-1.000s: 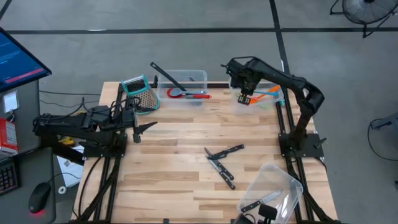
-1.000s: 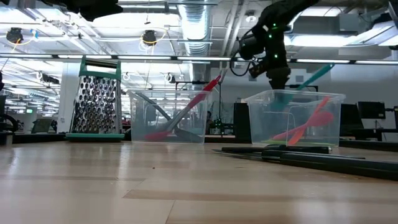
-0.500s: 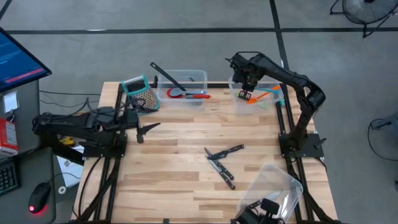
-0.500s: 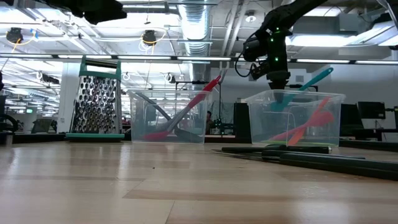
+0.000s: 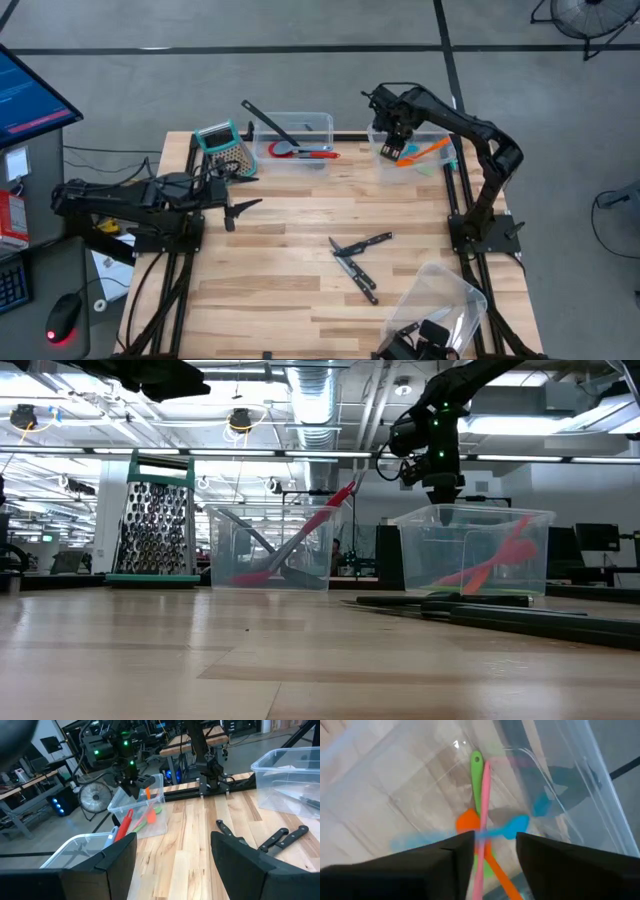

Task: Pick & Place Kitchen Items
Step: Put the black knife into the bottom transparent bin

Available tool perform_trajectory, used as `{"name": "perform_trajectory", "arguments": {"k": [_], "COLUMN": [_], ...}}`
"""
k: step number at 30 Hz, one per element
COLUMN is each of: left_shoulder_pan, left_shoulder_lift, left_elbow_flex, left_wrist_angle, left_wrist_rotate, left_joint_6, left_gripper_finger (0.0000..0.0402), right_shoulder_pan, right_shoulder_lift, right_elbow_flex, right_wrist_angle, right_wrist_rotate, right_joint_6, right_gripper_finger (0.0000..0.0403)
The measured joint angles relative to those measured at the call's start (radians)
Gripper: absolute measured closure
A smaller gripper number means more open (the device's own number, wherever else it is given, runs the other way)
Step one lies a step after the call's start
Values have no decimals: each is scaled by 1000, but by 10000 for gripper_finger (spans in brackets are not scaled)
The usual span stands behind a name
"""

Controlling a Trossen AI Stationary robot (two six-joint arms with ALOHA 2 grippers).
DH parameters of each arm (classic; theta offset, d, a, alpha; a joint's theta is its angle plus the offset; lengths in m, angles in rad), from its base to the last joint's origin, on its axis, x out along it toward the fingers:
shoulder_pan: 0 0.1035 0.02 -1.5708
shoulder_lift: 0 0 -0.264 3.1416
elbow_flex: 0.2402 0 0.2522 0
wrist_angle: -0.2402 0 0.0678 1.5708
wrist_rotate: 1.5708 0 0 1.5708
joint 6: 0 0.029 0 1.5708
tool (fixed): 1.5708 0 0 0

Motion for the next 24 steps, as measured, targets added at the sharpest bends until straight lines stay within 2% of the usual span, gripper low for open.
{"name": "perform_trajectory", "arguments": {"k": [5,9,12,17,24], "left_shoulder_pan": [0,0,0,0,0], "left_shoulder_lift": [8,40,87,234,525], "left_elbow_flex": [0,0,0,0,0], "left_wrist_angle": [8,21,39,127,386], "left_wrist_rotate": [0,0,0,56,62], "left_joint_6": [-24,-67,-100,-131,-179], "left_gripper_finger": [166,166,166,166,166], "right_shoulder_pan": [30,84,147,288,499], "right_shoulder_lift": [0,-1,-3,-99,-251], "right_elbow_flex": [110,258,377,478,495], "right_wrist_angle": [-109,-253,-345,-336,-302], "right_wrist_rotate": [-99,-164,-166,-217,-214], "right_joint_6": [54,101,134,188,412], "right_gripper_finger": [207,179,174,181,193]}}
